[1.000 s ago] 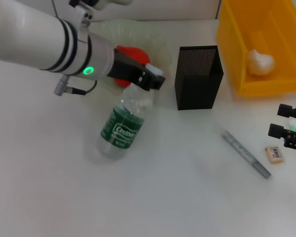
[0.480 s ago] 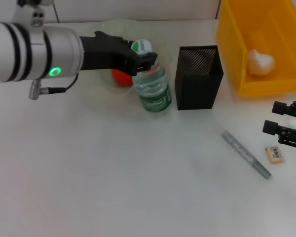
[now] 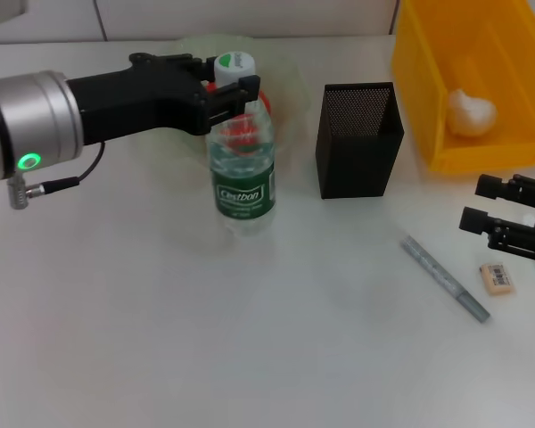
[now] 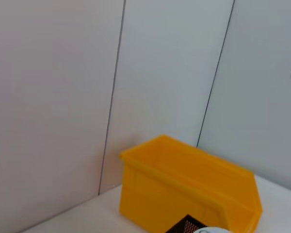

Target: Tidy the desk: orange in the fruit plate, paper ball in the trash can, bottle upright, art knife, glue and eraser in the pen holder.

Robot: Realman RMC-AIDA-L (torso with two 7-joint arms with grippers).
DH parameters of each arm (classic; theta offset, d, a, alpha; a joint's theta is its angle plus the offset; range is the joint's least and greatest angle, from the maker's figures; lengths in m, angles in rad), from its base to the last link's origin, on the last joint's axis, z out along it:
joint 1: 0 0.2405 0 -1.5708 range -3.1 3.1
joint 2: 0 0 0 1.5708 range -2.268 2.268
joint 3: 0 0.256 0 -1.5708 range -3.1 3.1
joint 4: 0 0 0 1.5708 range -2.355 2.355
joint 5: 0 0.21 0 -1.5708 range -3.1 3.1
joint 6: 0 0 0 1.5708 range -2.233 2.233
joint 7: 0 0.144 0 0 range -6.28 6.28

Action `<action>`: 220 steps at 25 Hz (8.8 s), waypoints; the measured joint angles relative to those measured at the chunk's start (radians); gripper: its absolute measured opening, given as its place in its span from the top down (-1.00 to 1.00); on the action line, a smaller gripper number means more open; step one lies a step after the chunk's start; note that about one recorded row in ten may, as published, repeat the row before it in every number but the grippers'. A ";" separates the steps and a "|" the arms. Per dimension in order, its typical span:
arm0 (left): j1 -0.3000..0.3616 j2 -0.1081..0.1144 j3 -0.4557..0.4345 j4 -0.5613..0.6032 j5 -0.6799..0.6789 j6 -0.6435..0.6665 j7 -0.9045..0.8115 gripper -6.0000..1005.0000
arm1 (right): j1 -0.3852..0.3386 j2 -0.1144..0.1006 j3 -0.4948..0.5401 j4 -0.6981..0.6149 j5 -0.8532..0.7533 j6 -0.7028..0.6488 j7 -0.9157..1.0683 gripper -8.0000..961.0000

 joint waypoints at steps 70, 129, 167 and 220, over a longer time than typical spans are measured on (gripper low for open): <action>-0.208 0.010 -0.619 -1.063 -0.380 0.695 1.143 -0.70 | 0.079 0.022 -0.005 0.122 0.001 0.061 -0.062 -0.41; -0.292 -0.002 -0.526 -1.229 -0.016 0.626 1.110 -0.69 | 0.249 0.042 -0.663 -0.792 -0.958 -0.016 1.432 -0.41; -0.299 -0.003 -0.511 -1.244 -0.014 0.553 1.125 -0.69 | 0.235 0.035 -0.613 -0.503 -0.909 0.268 1.480 0.03; -0.308 -0.006 -0.523 -1.303 -0.047 0.545 1.128 -0.69 | 0.264 0.037 -0.216 0.074 0.448 0.326 -0.090 0.54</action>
